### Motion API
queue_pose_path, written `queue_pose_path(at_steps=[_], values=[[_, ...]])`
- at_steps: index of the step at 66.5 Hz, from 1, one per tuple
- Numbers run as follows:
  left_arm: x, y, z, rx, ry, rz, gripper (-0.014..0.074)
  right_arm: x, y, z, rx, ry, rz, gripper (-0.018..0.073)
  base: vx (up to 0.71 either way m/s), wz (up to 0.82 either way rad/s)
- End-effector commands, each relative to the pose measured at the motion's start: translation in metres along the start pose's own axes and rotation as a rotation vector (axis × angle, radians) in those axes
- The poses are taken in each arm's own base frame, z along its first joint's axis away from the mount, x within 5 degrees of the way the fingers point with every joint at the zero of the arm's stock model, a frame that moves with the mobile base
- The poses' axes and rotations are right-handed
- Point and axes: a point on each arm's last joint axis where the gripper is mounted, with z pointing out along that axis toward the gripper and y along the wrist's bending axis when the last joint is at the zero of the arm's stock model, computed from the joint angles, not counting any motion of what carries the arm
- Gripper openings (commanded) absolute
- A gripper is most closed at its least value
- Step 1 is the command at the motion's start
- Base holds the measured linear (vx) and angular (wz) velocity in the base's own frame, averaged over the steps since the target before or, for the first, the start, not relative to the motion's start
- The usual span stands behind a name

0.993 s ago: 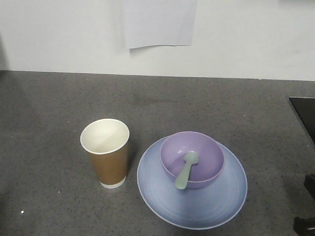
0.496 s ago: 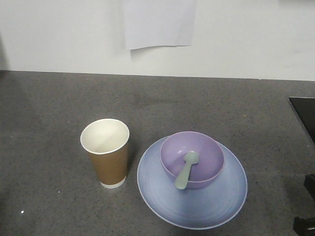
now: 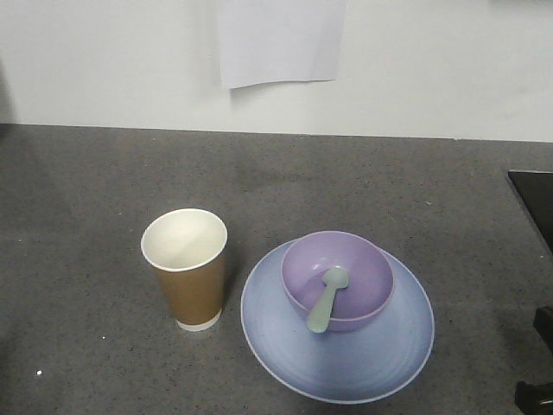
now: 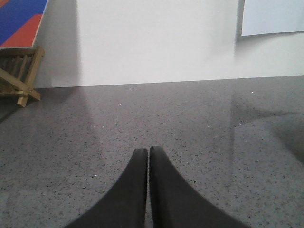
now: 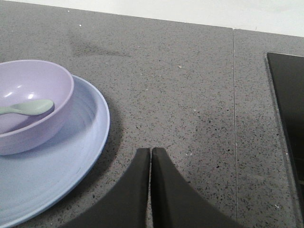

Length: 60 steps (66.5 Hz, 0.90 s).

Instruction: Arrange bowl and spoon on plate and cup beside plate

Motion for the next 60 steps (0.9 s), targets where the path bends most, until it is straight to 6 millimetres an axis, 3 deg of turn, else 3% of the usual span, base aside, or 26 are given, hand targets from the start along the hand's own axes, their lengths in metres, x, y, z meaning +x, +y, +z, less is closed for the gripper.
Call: queue_pose_path(at_steps=[1, 13, 27, 37, 44, 60], values=[[-0.009, -0.001, -0.001, 0.009, -0.077, -0.013, -0.0008, -0.013, 0.002, -0.002, -0.020, -0.072, -0.007, -0.0003, 0.00, 0.00], [-0.009, -0.001, -0.001, 0.009, -0.077, -0.013, -0.0008, -0.005, 0.005, 0.001, -0.054, -0.040, 0.071, -0.0003, 0.00, 0.00], [-0.009, -0.001, -0.001, 0.009, -0.077, -0.013, -0.0008, 0.044, 0.005, 0.003, -0.069, 0.026, 0.102, -0.0003, 0.00, 0.00], [-0.009, -0.001, -0.001, 0.009, -0.077, -0.013, -0.0008, 0.067, 0.002, 0.000, -0.044, -0.076, 0.199, -0.0003, 0.00, 0.00], [-0.009, -0.001, -0.001, 0.009, -0.077, -0.013, -0.0008, 0.073, -0.002, -0.005, 0.003, -0.190, 0.219, -0.0003, 0.00, 0.00], [-0.009, -0.001, -0.001, 0.009, -0.077, -0.013, -0.0008, 0.068, -0.007, -0.021, 0.123, -0.361, 0.058, -0.0003, 0.00, 0.00]])
